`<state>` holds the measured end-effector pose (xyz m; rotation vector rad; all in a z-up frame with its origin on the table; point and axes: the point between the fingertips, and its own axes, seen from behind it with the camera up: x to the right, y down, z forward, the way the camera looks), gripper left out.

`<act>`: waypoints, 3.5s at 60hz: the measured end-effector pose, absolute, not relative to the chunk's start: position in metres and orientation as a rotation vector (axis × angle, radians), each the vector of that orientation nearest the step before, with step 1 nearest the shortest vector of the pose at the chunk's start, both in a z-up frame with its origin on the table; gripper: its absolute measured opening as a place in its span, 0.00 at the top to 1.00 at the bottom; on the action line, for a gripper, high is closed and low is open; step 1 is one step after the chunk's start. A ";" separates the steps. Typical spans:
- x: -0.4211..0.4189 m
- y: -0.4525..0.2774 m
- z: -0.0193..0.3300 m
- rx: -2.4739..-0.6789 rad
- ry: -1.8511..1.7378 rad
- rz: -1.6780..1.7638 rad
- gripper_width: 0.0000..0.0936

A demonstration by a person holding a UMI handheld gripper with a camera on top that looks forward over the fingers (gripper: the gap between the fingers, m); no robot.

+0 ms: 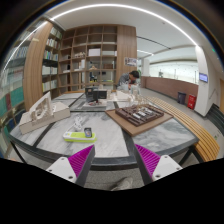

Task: Unplug charger

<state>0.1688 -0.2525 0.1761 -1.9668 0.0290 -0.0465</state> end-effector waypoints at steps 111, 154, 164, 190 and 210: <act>0.120 0.007 0.037 -2.081 -0.134 -0.069 0.79; 0.117 -0.069 0.044 -2.171 -0.081 0.038 0.10; 0.098 -0.125 0.084 -2.123 -0.119 0.098 0.10; 0.107 -0.192 0.086 -2.097 -0.144 0.130 0.11; 0.099 -0.193 0.089 -2.055 -0.183 0.251 0.09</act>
